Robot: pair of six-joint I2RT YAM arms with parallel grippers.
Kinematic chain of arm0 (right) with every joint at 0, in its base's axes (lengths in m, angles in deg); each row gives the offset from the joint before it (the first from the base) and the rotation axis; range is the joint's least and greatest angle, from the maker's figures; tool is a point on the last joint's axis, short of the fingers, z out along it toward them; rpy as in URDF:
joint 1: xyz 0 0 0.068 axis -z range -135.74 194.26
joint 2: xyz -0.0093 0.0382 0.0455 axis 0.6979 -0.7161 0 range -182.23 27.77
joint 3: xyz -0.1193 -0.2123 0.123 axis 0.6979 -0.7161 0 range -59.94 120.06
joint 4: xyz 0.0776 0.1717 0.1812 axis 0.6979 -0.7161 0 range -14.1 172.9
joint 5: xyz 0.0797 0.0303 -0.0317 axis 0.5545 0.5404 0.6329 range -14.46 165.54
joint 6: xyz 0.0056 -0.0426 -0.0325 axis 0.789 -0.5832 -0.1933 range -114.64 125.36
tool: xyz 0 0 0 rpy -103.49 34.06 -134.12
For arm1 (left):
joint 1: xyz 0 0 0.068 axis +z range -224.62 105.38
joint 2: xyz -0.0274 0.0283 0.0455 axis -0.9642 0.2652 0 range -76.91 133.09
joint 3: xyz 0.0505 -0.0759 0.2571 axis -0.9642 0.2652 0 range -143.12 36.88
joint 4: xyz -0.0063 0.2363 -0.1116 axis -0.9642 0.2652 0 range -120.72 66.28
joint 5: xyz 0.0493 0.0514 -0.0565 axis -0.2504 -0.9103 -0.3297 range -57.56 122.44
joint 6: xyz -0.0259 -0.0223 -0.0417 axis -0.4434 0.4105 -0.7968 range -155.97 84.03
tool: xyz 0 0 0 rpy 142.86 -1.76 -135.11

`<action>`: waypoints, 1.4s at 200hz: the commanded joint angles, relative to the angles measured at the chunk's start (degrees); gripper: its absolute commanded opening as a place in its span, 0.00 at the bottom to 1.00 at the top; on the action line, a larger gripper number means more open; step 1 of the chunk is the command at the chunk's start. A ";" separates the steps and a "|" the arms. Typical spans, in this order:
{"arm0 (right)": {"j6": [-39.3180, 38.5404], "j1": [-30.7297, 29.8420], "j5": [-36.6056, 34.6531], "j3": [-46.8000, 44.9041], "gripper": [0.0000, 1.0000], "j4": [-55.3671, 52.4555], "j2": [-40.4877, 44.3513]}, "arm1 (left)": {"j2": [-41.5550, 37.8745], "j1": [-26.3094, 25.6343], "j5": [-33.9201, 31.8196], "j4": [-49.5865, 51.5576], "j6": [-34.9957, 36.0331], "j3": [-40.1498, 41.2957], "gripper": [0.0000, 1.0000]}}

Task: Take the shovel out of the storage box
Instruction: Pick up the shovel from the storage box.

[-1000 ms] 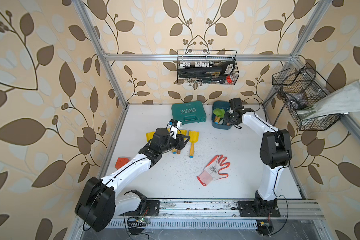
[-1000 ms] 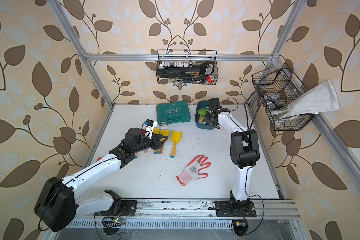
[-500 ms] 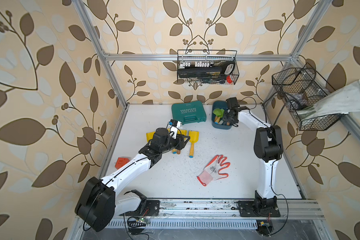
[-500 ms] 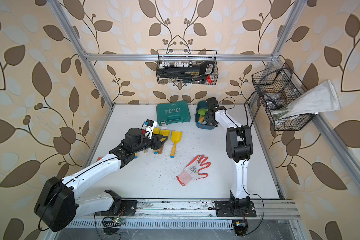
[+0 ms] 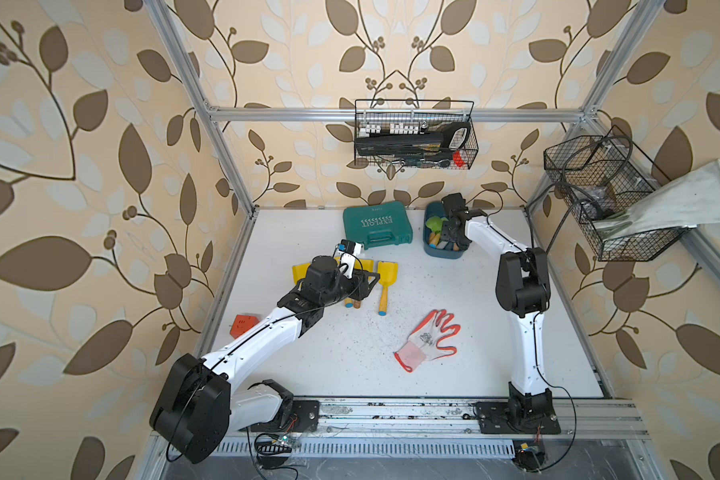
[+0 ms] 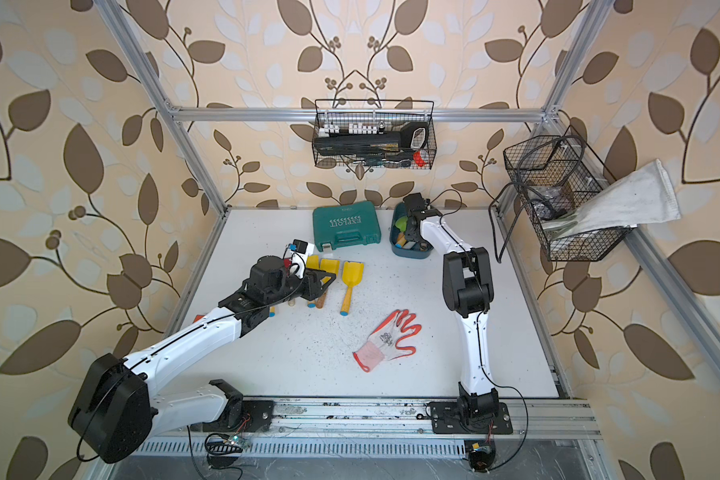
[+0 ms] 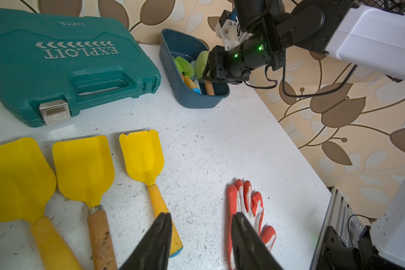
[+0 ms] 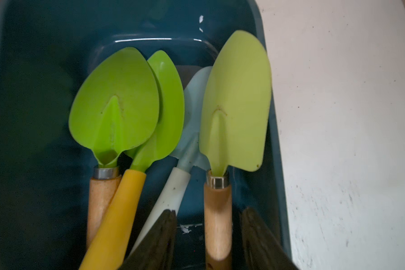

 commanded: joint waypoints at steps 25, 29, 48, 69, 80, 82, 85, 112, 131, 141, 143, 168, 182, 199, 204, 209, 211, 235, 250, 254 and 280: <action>0.50 0.06 -1.11 5.13 0.49 -3.58 -4.21 | -1.45 -0.38 -1.19 -0.63 -0.46 -0.93 0.47; 0.59 0.14 -1.12 5.28 0.49 -3.67 -4.43 | -1.47 -0.42 -1.20 -0.63 -0.45 -0.97 0.47; 0.96 0.58 -0.89 6.52 0.49 -4.59 -5.84 | -1.51 -0.42 -1.19 -0.50 -0.46 -0.97 0.47; 0.98 0.86 -0.79 8.08 0.47 -5.69 -7.54 | -1.51 -0.42 -1.29 -0.36 -0.52 -1.04 0.47; 0.94 0.87 -0.94 8.04 0.45 -5.54 -7.71 | -1.43 -0.37 -1.36 -0.41 -0.50 -1.02 0.47; 0.83 0.89 -0.94 7.97 0.45 -5.42 -7.70 | -1.39 -0.37 -1.29 -0.38 -0.51 -1.02 0.47; 0.77 0.95 -0.80 7.84 0.44 -5.25 -7.70 | -1.43 -0.37 -1.35 -0.37 -0.53 -1.03 0.47; -0.34 0.93 -1.00 6.77 0.40 -3.84 -6.72 | -0.93 -0.37 -1.27 -0.37 -0.66 -1.16 0.47; -1.03 0.85 -1.44 6.16 0.32 -3.18 -5.48 | -0.62 -0.43 -1.05 -0.42 -0.73 -1.19 0.47; -1.32 0.90 -1.47 5.62 0.29 -2.77 -4.72 | -0.64 -0.41 -1.08 -0.45 -0.83 -1.24 0.47; -1.38 0.88 -1.51 5.54 0.29 -2.67 -4.58 | -0.62 -0.43 -1.07 -0.45 -0.83 -1.21 0.47; -2.25 0.42 -1.99 4.87 0.25 -1.70 -3.27 | -0.68 -0.38 -1.18 -0.41 -0.69 -1.22 0.47; -3.09 0.11 -2.43 4.96 0.23 -1.33 -2.76 | -0.60 -0.38 -1.14 -0.45 -0.74 -1.22 0.47; -3.94 -0.44 -2.95 5.04 0.23 -0.81 -1.95 | -0.50 -0.38 -1.19 -0.45 -0.70 -1.23 0.47; -3.97 -0.56 -3.03 5.13 0.23 -0.72 -1.62 | -0.55 -0.40 -1.20 -0.45 -0.67 -1.21 0.47; -4.26 -0.68 -3.05 5.04 0.23 -0.50 -1.23 | -0.54 -0.39 -1.20 -0.45 -0.68 -1.24 0.47; -4.36 -0.82 -3.14 5.04 0.23 -0.39 -1.09 | -0.51 -0.44 -1.21 -0.45 -0.73 -1.23 0.47; -5.07 -1.41 -3.59 5.26 0.19 -0.09 0.67 | -0.33 -0.40 -1.05 -0.45 -0.83 -1.28 0.47; -5.03 -1.64 -3.53 5.17 0.18 0.09 1.80 | -0.41 -0.38 -1.12 -0.41 -0.77 -1.30 0.47; -5.10 -1.58 -3.49 5.15 0.18 0.07 2.00 | -0.43 -0.37 -1.11 -0.37 -0.83 -1.32 0.47; -5.05 -1.75 -3.23 4.20 0.17 0.24 4.11 | -0.58 -0.47 -1.30 -0.37 -0.83 -1.33 0.47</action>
